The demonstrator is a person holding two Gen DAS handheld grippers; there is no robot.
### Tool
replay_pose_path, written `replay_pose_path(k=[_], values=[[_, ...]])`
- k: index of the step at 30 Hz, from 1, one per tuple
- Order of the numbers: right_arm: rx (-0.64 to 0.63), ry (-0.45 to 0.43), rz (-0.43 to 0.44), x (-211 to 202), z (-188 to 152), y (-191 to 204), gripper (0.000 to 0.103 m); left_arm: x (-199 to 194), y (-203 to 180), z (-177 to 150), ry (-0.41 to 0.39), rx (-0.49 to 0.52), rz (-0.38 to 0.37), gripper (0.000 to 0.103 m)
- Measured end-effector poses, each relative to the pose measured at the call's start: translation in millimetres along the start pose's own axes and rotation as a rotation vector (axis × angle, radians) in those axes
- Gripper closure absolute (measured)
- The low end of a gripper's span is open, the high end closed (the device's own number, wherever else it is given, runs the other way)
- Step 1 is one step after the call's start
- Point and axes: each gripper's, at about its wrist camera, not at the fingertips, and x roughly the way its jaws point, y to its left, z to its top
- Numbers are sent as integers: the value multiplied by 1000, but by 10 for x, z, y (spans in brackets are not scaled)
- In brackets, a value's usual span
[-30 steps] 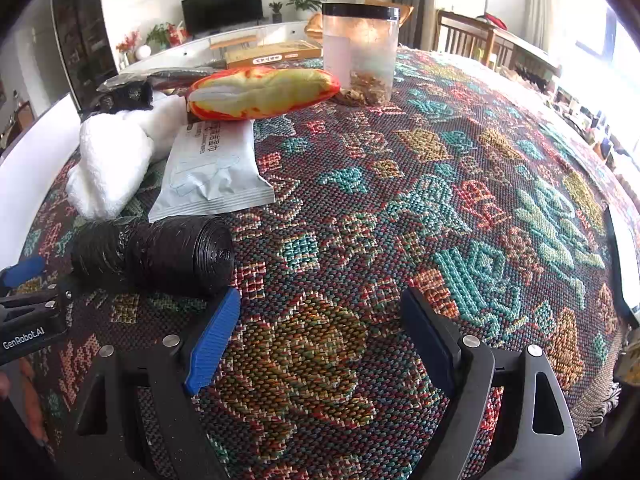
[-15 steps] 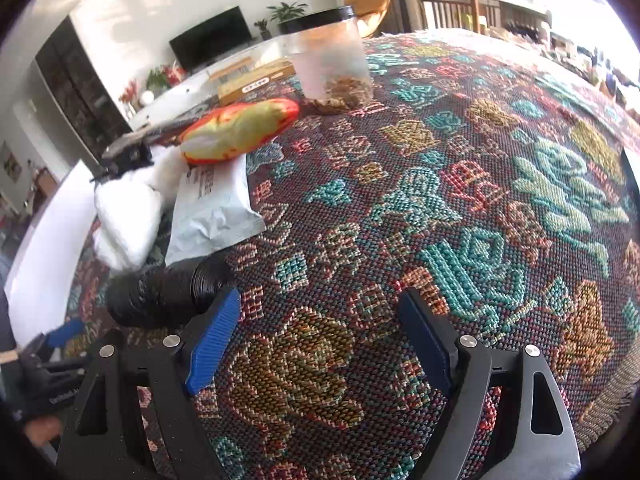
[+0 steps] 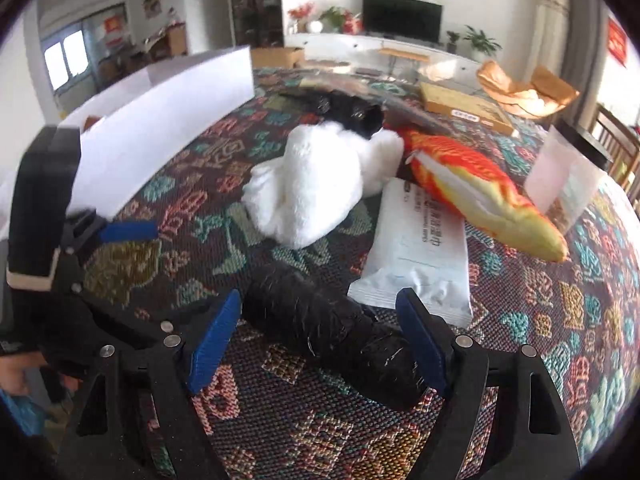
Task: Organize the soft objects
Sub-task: 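Grasp the black plastic-wrapped roll with the right gripper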
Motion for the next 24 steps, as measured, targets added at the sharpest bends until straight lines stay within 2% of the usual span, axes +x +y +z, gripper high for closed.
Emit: replay_pose_path(k=[3,6,7,13,20,24], values=[[-96,22,-17,23,-45,30,22,0,0,0,0,0,0,0],[-143,51,-81,82,-48,13,36,-1,1,0,0,0,0,0],[-149,59,-103,101,-35,0,44,-2,5,-1,0,0,0,0],[-89,74,-103,42,-19,-79,57,-3,3,-2,0,0,0,0],[40,26,-48,-224,-192,-188,60,-3,1,-2,0,0,0,0],[90,-15,-46,-439,-322,-229,60,-3,0,-2,0,0,0,0]])
